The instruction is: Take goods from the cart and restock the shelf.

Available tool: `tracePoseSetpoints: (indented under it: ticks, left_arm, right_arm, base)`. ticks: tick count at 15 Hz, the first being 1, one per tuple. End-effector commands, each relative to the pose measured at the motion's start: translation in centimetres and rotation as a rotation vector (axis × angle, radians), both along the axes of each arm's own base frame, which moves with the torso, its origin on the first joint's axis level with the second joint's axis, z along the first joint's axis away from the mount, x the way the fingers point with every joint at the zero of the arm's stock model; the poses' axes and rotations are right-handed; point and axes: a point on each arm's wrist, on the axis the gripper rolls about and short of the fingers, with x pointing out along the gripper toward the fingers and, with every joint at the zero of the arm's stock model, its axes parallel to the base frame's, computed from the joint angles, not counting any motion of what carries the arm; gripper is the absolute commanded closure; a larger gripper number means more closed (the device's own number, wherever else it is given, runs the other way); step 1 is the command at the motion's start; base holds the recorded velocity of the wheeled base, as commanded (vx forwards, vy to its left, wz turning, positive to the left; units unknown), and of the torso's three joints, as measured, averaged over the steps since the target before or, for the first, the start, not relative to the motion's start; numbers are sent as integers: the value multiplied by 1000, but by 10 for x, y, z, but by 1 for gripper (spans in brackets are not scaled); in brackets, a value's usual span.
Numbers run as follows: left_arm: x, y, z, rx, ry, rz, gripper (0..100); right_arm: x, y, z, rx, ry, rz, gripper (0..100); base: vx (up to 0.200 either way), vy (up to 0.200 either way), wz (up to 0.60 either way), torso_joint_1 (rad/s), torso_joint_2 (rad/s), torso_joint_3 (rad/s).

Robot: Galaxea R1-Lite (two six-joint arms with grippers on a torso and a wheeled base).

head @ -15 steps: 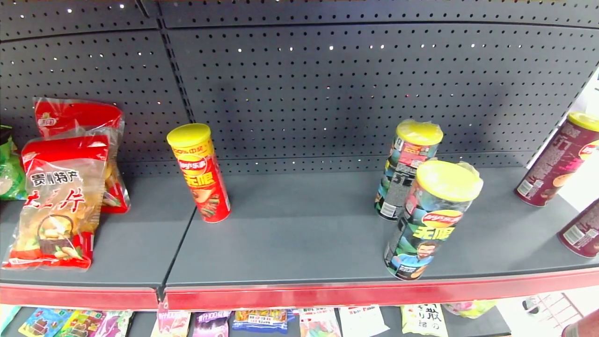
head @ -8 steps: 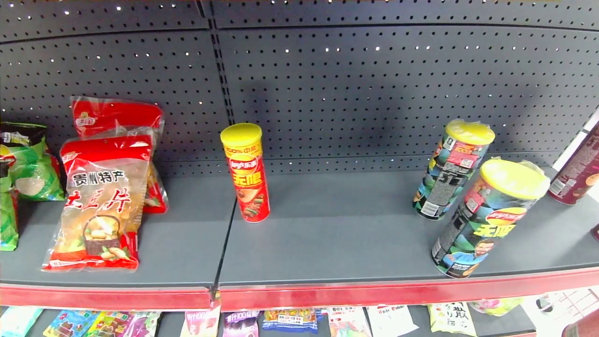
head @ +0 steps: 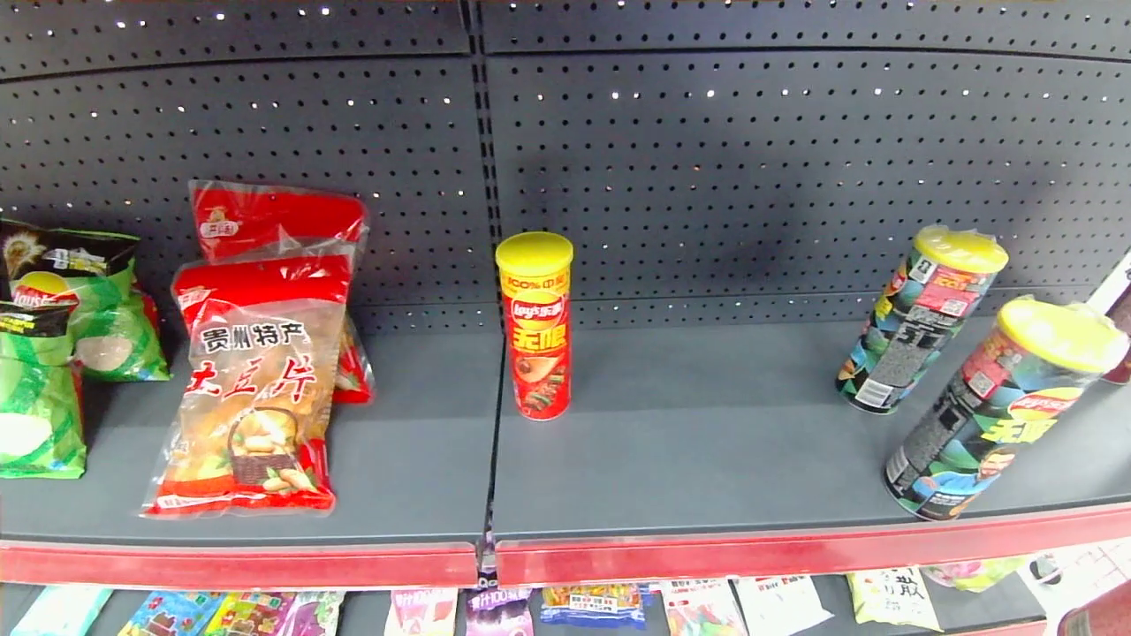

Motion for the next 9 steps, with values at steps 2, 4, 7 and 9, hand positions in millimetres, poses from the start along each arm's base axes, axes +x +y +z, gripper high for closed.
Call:
tracePoseSetpoints:
  ticks: [2, 4, 7, 9]
  left_arm:
    - [3, 0, 2, 43, 11, 50, 0]
    - [13, -2, 20, 1, 25, -5, 0]
    - [58, -14, 72, -180, 115, -286, 0]
    - [101, -25, 91, -191, 250, -494, 0]
  right_arm:
    - [-3, 1, 8, 22, -41, 65, 100]
    - [-10, 1, 5, 45, -73, 166, 100]
    - [-5, 3, 5, 90, -32, 318, 100]
    - [-1, 5, 4, 96, 0, 358, 100]
  base:
    - [0, 0, 0, 0, 0, 0]
    - [0, 0, 0, 0, 0, 0]
    - [0, 0, 0, 0, 0, 0]
    - [0, 0, 0, 0, 0, 0]
